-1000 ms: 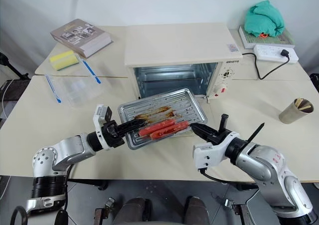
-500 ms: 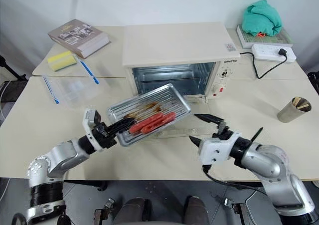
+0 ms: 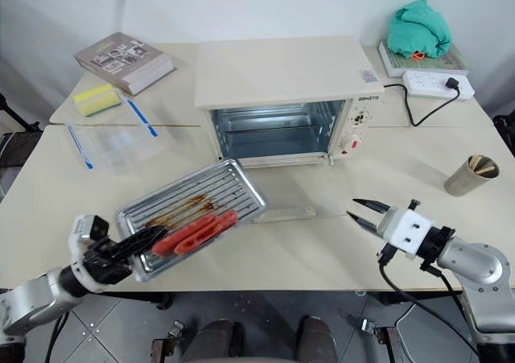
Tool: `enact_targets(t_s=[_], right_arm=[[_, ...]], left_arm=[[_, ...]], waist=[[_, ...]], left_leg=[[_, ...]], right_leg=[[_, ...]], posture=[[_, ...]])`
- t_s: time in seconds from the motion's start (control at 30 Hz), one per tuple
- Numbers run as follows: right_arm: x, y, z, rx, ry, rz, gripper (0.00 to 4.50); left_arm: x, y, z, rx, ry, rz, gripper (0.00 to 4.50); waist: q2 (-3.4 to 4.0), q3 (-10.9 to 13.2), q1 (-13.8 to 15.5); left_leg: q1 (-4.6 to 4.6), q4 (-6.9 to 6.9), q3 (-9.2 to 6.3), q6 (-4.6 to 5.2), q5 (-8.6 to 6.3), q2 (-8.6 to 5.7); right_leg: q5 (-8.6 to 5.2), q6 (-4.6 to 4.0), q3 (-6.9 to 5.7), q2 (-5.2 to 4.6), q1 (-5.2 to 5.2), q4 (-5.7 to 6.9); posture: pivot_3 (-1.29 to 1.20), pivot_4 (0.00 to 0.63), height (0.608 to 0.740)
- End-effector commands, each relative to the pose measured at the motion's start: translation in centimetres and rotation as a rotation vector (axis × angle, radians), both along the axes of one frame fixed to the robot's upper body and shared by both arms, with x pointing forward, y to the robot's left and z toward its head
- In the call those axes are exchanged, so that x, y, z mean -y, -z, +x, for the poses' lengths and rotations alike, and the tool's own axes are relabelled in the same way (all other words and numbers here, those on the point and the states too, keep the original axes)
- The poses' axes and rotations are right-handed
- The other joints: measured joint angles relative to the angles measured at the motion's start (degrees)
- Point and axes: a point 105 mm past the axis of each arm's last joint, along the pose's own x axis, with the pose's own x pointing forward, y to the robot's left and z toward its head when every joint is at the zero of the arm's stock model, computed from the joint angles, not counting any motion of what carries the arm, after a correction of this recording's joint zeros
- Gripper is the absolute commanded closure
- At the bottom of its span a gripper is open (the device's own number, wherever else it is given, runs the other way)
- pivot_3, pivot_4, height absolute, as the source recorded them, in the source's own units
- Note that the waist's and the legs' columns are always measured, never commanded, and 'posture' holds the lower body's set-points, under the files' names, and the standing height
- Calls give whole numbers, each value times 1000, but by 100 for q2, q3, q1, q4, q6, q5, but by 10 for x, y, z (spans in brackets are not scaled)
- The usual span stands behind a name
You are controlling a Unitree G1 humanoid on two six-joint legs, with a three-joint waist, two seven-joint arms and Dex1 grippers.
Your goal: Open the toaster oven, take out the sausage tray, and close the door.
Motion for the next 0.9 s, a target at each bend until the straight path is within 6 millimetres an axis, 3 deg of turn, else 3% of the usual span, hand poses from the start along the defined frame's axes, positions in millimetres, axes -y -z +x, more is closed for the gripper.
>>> enact_targets(t_s=[0.03,0.13,0.3,0.43,0.6,0.9], right_arm=[[16,-2,7,-12,38,41,4447],[25,8,15,-94,64,64,4481],[30,31,20,-247,35,38,4481],[25,34,30,-274,-6,59,4481],[8,28,40,-272,-73,120,4481],[-11,-16,31,-188,-223,295,4481]], left_arm=[[-25,-12,-9,61,-101,-48,4500],[-48,-10,-21,50,-206,-59,4500],[-67,1,-29,2,-337,-57,4500],[-73,6,-31,-13,-394,-67,4500],[-79,8,-33,-9,-439,-80,4500],[-81,7,-29,-30,-413,-60,4500]], waist=[[0,0,-4],[0,0,-9],[0,0,-15],[0,0,-60],[0,0,-85],[2,1,-91]], left_leg=[[-1,0,0,0,0,0],[-2,0,0,0,-1,0],[-2,0,1,1,-5,-1],[0,3,3,1,-7,0],[0,1,4,-3,-9,3],[-1,2,7,-1,-15,4]], right_leg=[[0,0,0,0,-1,-1],[0,0,0,0,-1,-1],[0,-1,0,-4,-2,-6],[0,-1,3,-4,-2,-7],[0,0,2,-2,-4,2],[0,0,2,-1,-5,-2]], posture=[[0,150,740],[0,150,740],[0,150,740],[0,150,740],[0,150,740],[0,150,740]])
